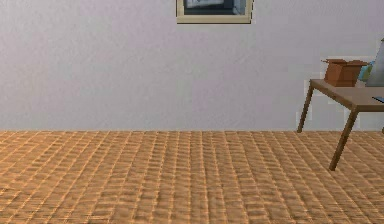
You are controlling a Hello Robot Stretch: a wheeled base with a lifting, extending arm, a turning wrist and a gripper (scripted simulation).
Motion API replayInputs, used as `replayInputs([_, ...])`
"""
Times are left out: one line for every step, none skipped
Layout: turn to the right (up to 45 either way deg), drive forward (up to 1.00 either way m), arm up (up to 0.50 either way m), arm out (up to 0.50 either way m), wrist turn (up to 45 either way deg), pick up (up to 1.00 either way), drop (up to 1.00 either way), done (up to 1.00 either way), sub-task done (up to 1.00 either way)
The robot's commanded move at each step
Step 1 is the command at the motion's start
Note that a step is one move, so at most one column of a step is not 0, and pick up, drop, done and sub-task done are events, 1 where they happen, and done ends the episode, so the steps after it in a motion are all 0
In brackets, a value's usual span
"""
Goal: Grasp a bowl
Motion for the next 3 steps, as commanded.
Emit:
replayInputs([0.0, 0.0, 0.5, 0.0, 0.0, 0.0, 0.0, 0.0, 0.0])
replayInputs([0.0, 0.0, 0.26, 0.0, 0.0, 0.0, 0.0, 0.0, 0.0])
replayInputs([0.0, 0.0, 0.0, 0.22, 0.0, 0.0, 0.0, 0.0, 0.0])
